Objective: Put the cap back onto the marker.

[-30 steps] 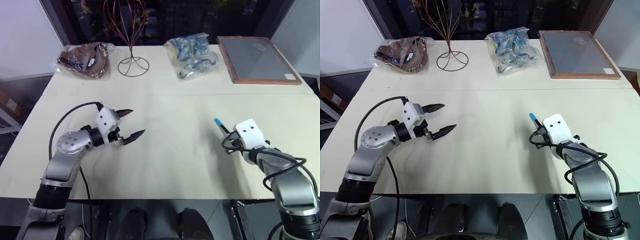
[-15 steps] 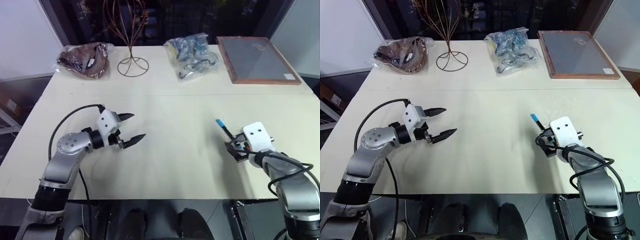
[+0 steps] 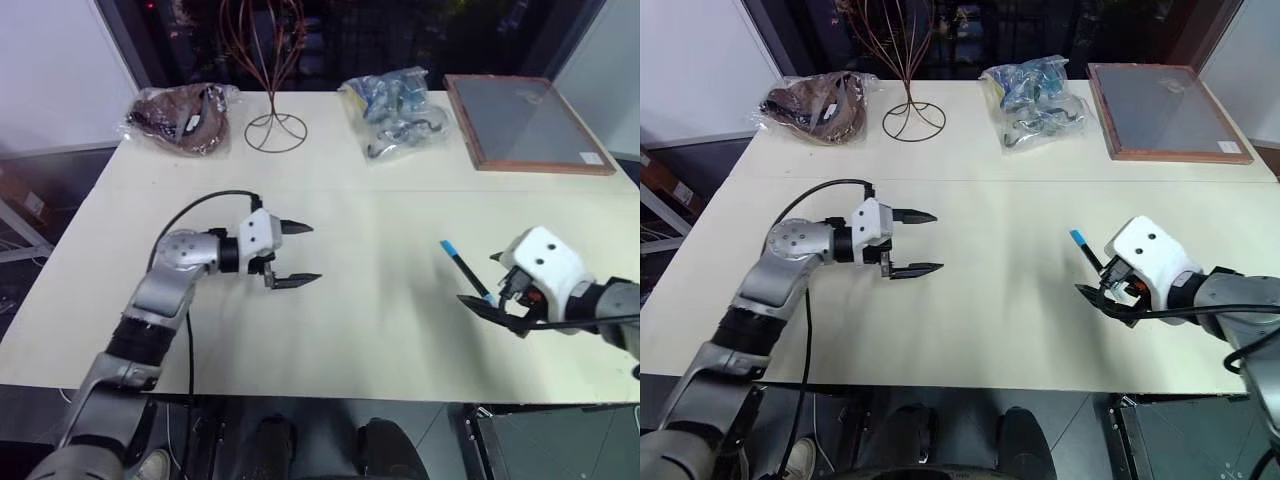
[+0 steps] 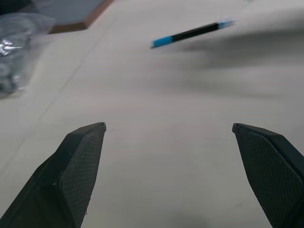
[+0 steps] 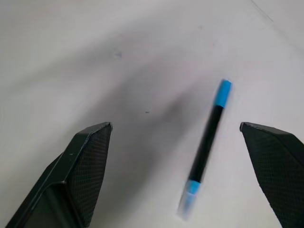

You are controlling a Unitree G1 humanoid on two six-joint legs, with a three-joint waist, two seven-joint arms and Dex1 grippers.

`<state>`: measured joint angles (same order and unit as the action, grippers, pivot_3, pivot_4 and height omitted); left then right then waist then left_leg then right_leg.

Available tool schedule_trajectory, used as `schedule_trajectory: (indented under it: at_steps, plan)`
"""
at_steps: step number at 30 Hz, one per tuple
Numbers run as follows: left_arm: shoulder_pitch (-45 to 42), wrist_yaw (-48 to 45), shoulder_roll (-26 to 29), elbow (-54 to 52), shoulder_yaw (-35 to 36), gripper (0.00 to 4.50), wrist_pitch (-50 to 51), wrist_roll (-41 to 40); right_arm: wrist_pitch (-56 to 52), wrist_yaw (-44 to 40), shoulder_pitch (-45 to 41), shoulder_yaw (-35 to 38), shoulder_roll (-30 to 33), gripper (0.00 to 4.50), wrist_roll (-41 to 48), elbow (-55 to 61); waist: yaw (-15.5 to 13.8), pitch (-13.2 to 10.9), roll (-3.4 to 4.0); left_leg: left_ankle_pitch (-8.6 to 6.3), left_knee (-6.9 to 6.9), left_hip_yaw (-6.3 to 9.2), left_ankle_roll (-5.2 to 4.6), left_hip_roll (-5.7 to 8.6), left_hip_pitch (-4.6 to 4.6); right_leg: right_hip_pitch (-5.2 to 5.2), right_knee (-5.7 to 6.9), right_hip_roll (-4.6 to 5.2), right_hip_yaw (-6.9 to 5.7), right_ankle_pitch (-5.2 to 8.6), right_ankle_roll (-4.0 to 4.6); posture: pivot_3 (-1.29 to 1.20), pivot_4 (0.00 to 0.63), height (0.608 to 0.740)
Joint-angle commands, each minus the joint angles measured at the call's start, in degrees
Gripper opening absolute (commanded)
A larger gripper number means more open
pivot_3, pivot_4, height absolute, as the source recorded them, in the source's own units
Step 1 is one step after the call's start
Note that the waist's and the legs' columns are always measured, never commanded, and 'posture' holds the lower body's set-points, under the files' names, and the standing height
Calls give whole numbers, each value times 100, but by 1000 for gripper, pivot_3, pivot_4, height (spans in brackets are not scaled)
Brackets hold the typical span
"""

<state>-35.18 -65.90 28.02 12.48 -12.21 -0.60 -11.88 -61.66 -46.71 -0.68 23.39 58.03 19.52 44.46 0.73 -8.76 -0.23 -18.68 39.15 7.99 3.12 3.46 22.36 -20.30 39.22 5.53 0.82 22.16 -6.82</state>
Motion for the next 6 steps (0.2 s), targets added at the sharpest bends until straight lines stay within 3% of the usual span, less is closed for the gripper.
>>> schedule_trajectory:
  at_steps: [1,6]
  plan:
    - [-254,-118,-165,391,-55,4500,-433,111,-60,-35,-24,279,135,4464,170,218,5,0,0,0,0,0,-1,0,0,0,1,0,0,0,0,0,150,740]
    - [-447,-105,-430,789,-26,4500,-685,192,-115,16,94,411,164,4464,259,369,7,-1,-1,-1,0,-1,-1,-2,1,-2,4,-1,-2,0,0,0,150,740]
